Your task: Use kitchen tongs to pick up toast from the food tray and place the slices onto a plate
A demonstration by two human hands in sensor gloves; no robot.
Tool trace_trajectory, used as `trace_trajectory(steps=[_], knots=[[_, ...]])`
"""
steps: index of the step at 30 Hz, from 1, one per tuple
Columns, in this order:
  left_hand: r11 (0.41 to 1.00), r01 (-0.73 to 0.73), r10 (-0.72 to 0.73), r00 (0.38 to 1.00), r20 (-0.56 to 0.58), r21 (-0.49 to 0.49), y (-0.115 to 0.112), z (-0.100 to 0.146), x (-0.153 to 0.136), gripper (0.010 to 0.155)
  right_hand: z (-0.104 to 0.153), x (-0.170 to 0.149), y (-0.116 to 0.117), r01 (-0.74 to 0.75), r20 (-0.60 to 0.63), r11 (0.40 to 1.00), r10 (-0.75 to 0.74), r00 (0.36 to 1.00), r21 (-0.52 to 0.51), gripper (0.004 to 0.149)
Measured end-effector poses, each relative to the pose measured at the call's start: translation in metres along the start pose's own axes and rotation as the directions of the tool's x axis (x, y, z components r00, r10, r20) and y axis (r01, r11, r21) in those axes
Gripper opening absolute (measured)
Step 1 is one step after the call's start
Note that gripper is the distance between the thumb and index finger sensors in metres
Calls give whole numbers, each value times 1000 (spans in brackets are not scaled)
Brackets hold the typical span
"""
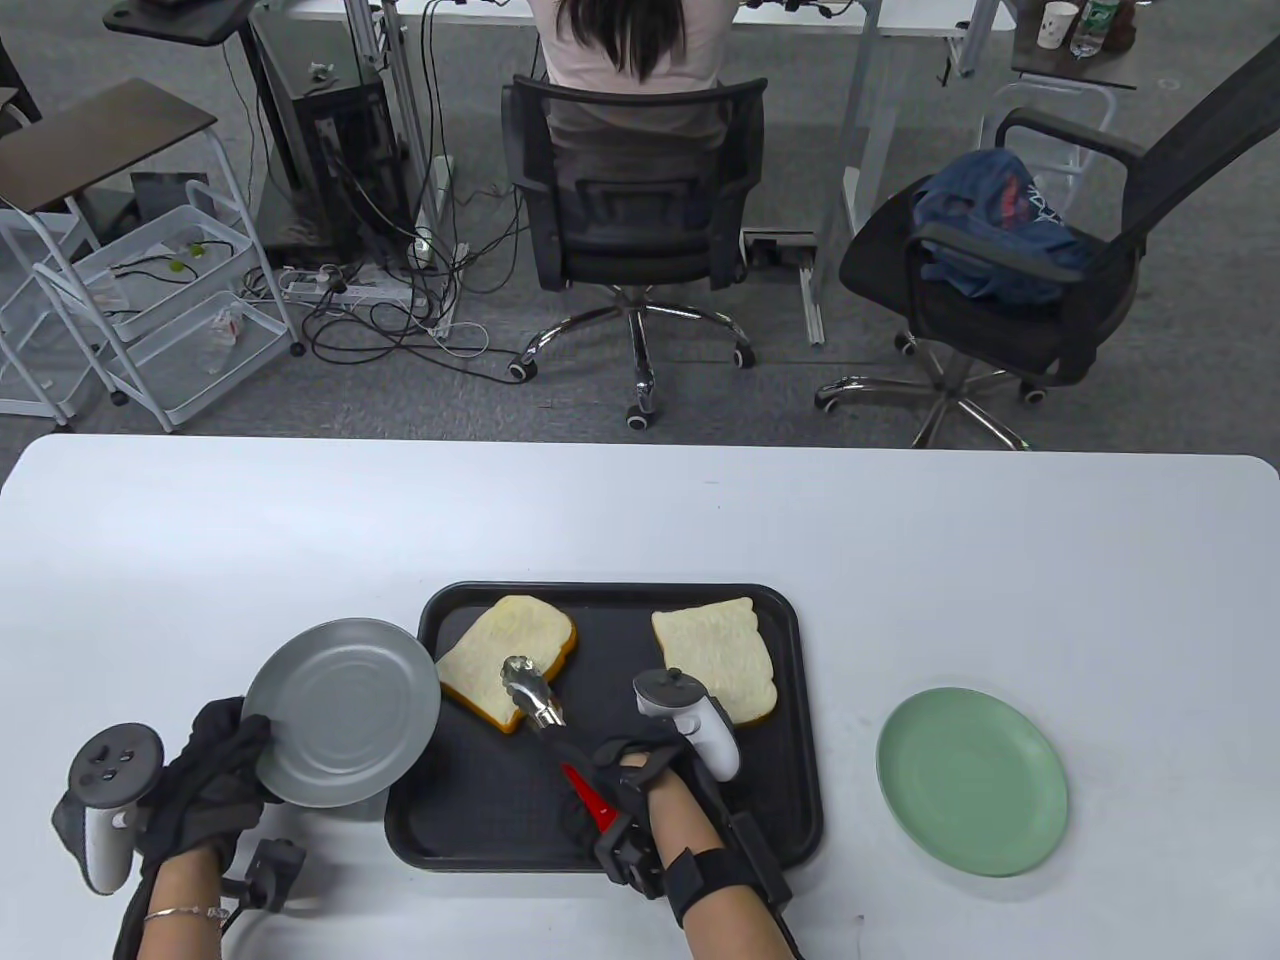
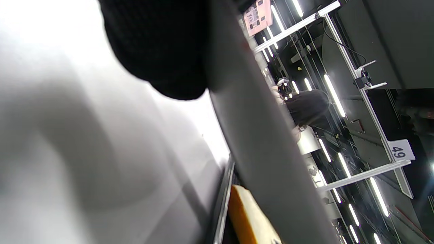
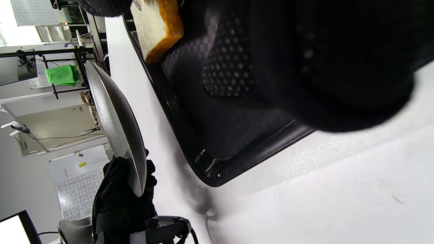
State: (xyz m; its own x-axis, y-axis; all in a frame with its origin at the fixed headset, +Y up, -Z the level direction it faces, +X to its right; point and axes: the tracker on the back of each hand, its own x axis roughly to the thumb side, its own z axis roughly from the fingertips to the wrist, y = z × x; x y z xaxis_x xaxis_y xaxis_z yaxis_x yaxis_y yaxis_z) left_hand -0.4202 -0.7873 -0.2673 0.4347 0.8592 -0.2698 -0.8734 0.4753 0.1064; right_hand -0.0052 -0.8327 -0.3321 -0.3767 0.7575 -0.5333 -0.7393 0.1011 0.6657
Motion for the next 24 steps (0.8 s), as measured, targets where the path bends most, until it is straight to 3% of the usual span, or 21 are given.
trace_trajectory(steps=[8,16,20,24], knots=[[1000,5,-5,1000,-7,-4,0,0,-1,52,6,2,-5,-25,44,1000,26,999,-17,72],[1000,15,-15,1000,-11,0,0,0,-1,52,46,24,-12,-35,156,999,38,987,-27,71],[1000,20,-21,1000,-9,-7,-2,-1,0,52,64,42,-2,-76,219,997,68,973,28,71],[1000,17,-17,1000,-2,-19,-4,-1,1,52,71,61,24,-162,245,982,133,960,101,72]])
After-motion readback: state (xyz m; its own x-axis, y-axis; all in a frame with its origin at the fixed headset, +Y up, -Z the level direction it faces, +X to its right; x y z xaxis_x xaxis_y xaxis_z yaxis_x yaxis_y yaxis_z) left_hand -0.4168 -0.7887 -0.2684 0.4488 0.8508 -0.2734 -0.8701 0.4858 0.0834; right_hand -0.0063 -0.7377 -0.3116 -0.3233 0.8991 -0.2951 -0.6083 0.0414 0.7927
